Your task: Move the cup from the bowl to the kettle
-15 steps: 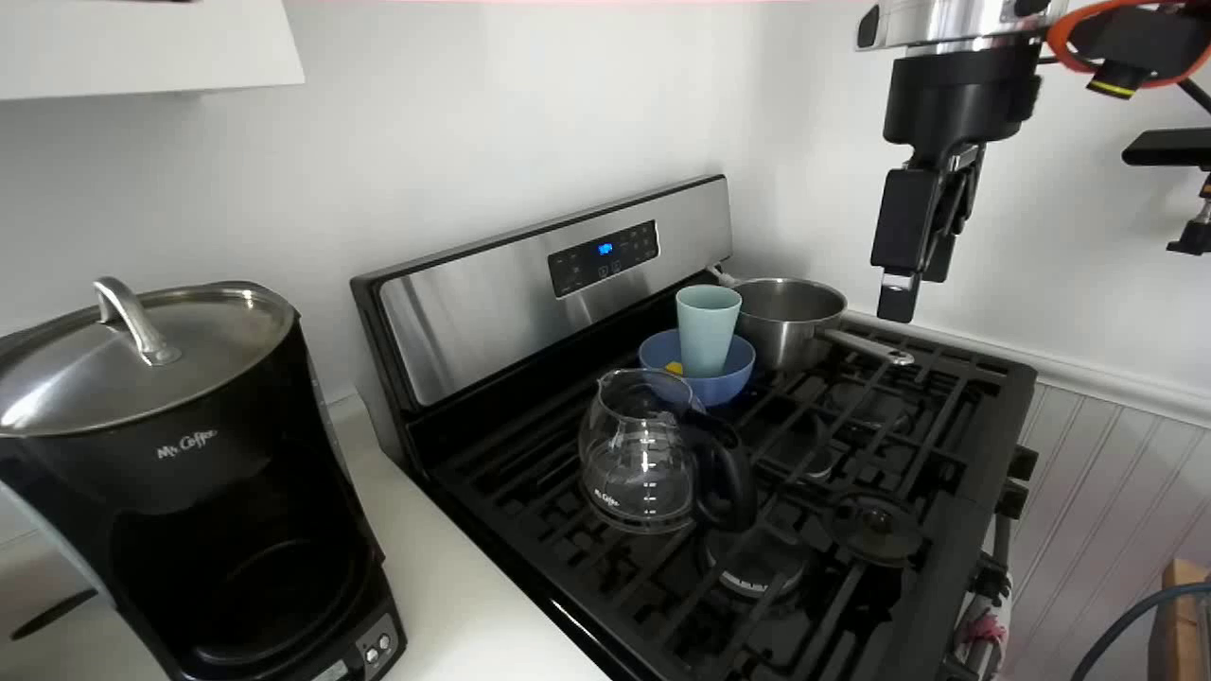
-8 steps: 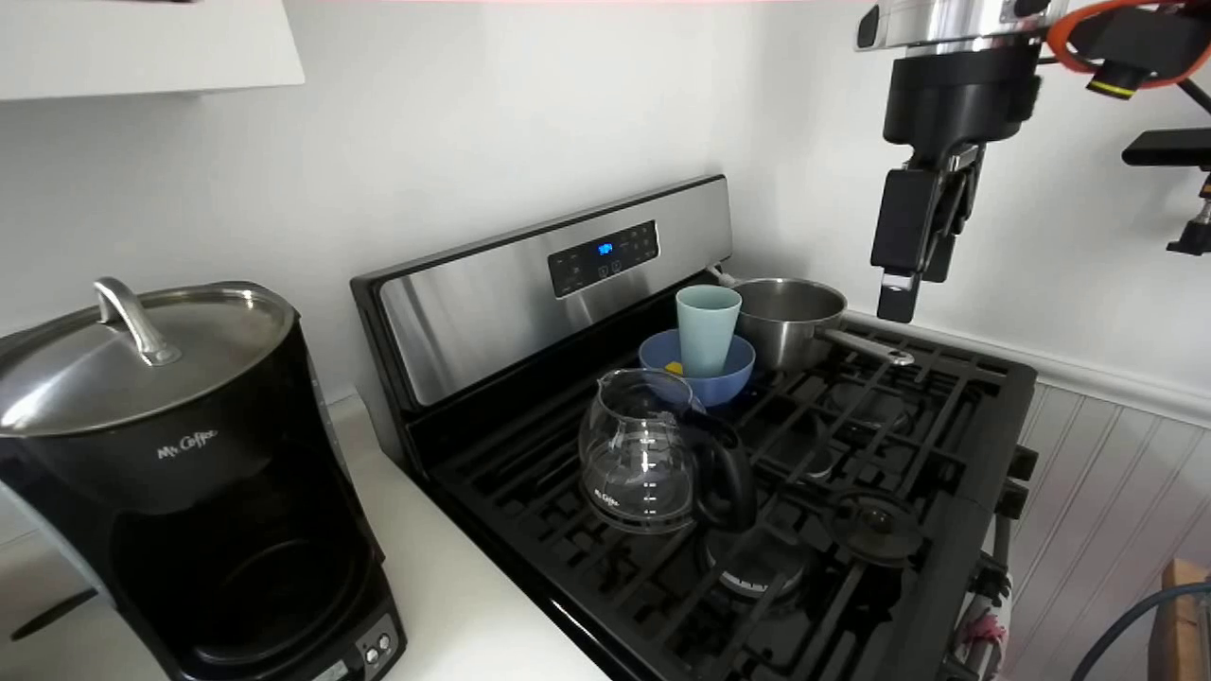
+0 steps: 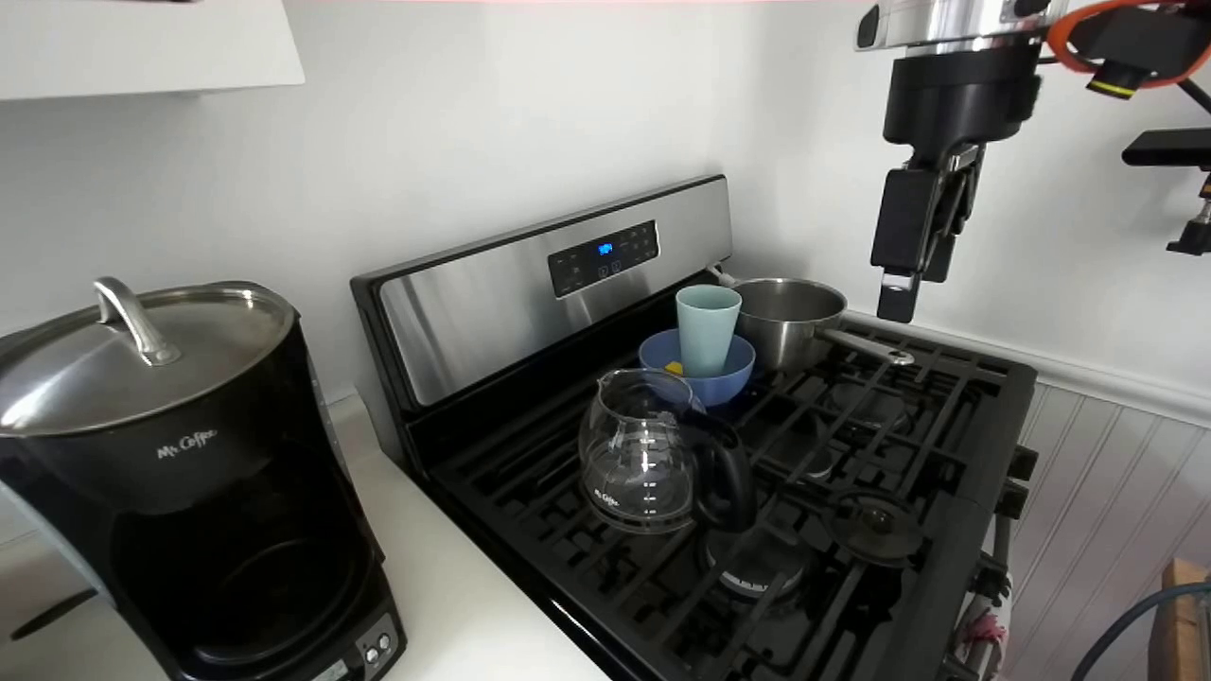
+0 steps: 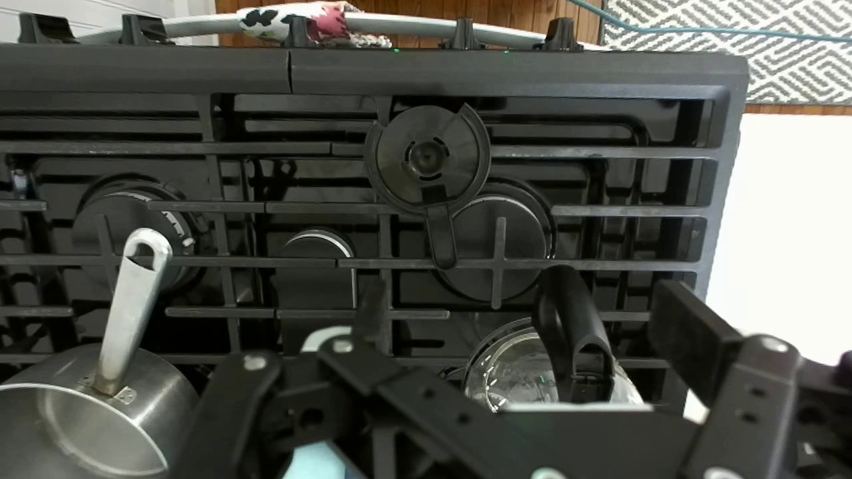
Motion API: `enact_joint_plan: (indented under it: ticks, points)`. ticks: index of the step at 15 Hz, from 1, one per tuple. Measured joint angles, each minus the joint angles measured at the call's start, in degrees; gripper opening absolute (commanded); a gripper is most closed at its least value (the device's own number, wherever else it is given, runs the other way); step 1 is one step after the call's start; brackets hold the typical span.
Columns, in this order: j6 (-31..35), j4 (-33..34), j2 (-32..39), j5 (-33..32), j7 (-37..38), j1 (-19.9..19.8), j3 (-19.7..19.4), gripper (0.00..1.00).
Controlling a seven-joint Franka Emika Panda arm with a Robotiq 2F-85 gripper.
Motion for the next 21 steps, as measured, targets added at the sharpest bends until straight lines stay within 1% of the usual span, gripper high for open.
enact_joint_plan:
  ticks: [4, 6, 10, 13, 15, 18, 21]
  points:
    - [0.1, 0.0, 0.0, 0.0, 0.5, -0.2, -0.2, 1.0]
    - [1.2, 0.1, 0.0, 0.0, 1.9, -1.6, -1.4, 1.0]
    - [6.4, 1.5, 1.4, 0.0, 2.5, -7.2, -7.2, 1.0]
    - [10.7, 5.1, 6.1, 0.8, 4.6, -10.4, -10.2, 1.0]
    - [12.1, 8.6, 10.6, 1.3, 8.5, -11.3, -10.2, 1.0]
    - [13.5, 13.0, 17.3, 1.6, 14.9, -11.1, -8.6, 1.0]
    - [13.4, 16.0, 21.5, 2.3, 15.8, -11.1, -8.1, 1.0]
